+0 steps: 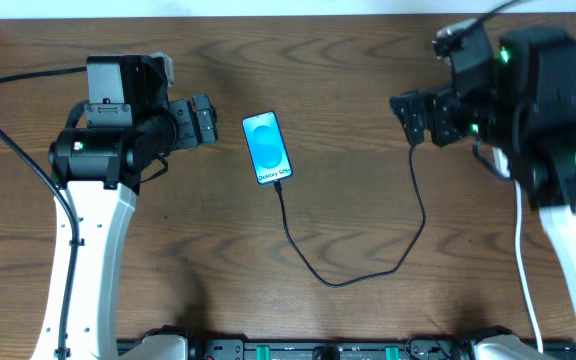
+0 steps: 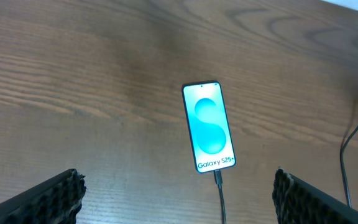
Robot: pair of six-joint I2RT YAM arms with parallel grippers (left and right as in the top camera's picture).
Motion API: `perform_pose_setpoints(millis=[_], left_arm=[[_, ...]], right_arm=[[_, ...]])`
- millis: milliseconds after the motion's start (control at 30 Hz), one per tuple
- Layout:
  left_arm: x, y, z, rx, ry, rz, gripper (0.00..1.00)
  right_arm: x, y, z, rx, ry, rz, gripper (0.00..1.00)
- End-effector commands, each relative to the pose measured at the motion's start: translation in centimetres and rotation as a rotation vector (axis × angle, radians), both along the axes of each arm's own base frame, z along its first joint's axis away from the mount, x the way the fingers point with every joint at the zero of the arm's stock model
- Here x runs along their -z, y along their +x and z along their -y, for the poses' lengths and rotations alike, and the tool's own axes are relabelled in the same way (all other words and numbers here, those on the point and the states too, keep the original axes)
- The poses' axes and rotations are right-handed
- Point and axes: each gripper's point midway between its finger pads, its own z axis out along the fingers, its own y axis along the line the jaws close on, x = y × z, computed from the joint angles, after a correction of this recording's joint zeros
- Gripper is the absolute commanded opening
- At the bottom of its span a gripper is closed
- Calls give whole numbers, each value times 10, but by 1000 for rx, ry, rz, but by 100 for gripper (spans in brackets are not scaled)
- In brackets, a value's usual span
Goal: Plug charger to phone and switch on socket
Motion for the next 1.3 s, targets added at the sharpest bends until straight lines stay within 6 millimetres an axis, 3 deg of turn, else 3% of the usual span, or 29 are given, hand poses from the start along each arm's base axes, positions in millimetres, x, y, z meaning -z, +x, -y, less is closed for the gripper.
perform_pose_setpoints(millis=[0, 300, 500, 633, 1267], left_arm=[[-4, 0, 0, 3, 6, 12, 98], [-4, 0, 0, 3, 6, 12, 98], [-4, 0, 0, 3, 6, 12, 98], [-4, 0, 0, 3, 6, 12, 98], [-4, 0, 0, 3, 6, 12, 98]], right_arm=[[7, -11, 17, 54, -16, 106, 99], [36, -47, 39, 102, 43, 363, 99], [85, -82, 67, 179, 44, 438, 99], [104, -94, 79, 219, 45, 498, 99], [168, -107, 83, 233, 62, 615, 99]])
